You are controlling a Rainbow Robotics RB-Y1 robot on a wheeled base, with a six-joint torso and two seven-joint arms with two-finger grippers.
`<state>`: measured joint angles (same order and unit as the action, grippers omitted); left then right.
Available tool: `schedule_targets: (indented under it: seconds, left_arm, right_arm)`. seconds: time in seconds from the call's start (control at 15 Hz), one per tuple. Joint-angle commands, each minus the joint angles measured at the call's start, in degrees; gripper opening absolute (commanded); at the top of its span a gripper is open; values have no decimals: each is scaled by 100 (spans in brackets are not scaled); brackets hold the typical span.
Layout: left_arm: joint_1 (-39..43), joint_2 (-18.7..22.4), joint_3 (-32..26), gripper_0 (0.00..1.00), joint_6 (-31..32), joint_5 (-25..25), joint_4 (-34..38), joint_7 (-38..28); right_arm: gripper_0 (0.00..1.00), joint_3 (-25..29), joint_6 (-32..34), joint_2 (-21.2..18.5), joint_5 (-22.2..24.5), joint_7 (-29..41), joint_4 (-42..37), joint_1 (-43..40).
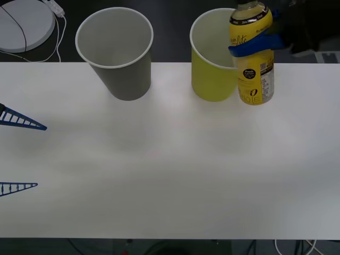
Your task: Put the can into the green bin and the plastic bottle into the gray bin
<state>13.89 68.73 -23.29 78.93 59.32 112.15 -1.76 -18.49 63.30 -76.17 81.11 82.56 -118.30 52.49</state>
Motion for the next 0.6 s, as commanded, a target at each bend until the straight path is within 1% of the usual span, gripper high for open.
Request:
schedule_targets:
  seconds: [0.07, 0.2, 0.47, 0.6]
  left_arm:
    - [0, 0, 0, 100, 0, 0, 0, 0]
    - [0, 0, 0, 100, 0, 0, 0, 0]
    - [0, 0, 0, 100, 0, 0, 0, 0]
    - [0, 0, 0, 100, 0, 0, 0, 0]
  right_arm:
    - [0, -1209, -2, 375, 10, -3, 677, 1343]
    - [0, -1772, -2, 630, -16, -3, 1125, 1949]
    - [0, -2545, 16, 1008, -95, 6, 1872, 2854]
    - [0, -2844, 25, 1175, -157, 6, 2215, 3206]
